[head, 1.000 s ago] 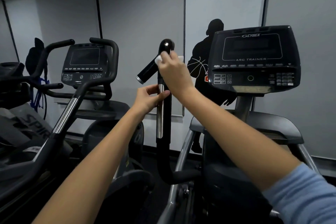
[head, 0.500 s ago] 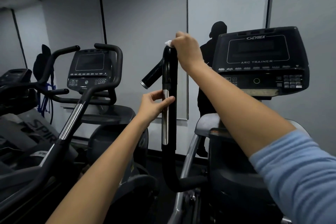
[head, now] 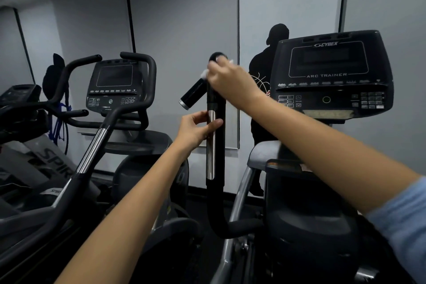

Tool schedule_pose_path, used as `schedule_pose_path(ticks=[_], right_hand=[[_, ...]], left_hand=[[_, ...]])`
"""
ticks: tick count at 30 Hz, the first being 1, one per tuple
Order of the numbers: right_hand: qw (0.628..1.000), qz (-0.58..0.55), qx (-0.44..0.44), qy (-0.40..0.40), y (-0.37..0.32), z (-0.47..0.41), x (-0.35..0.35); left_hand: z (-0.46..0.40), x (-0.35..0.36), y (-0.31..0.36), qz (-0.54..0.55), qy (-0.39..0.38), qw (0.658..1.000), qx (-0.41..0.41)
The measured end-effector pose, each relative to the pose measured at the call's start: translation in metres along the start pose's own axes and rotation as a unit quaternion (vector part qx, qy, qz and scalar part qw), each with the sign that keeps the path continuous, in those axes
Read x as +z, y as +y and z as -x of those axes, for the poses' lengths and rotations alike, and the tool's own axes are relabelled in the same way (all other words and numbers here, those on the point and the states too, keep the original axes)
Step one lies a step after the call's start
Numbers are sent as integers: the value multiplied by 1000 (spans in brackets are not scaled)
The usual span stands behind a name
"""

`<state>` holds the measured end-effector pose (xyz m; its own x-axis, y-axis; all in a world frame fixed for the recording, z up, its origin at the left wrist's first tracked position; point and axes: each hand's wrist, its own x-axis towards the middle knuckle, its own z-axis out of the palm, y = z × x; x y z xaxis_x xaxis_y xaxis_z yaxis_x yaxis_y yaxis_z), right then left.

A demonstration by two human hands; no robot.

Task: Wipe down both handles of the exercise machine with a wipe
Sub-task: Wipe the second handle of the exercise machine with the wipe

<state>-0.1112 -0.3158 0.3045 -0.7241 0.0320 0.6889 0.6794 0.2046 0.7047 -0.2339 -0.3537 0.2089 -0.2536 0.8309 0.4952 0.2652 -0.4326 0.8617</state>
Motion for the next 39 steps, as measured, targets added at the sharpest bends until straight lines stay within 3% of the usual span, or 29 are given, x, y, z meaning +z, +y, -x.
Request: schedule_pose_path(ticks=[3, 7, 11, 13, 18, 21, 24, 32, 39], right_hand=[[994, -88, 27, -62, 7, -31, -3], [997, -46, 11, -60, -18, -18, -5], [994, -27, -84, 67, -39, 25, 16], [992, -31, -99, 72, -32, 26, 18], [989, -118, 82, 44, 1, -7, 12], [947, -254, 179, 81, -15, 2, 11], [932, -281, 165, 159, -46, 39, 21], [861, -413, 237, 178, -34, 34, 19], [775, -478, 369, 186, -9, -2, 32]], left_hand=[[1, 1, 0, -3, 5, 1000, 3], [-1, 3, -1, -4, 9, 1000, 3], [0, 3, 0, -38, 15, 999, 13], [0, 2, 0, -31, 6, 999, 15], [2, 1, -2, 10, 0, 1000, 0], [2, 1, -1, 11, -2, 1000, -2], [2, 0, 2, -6, -6, 1000, 2], [1, -2, 11, -9, -25, 1000, 0], [-5, 4, 16, -16, 1, 1000, -9]])
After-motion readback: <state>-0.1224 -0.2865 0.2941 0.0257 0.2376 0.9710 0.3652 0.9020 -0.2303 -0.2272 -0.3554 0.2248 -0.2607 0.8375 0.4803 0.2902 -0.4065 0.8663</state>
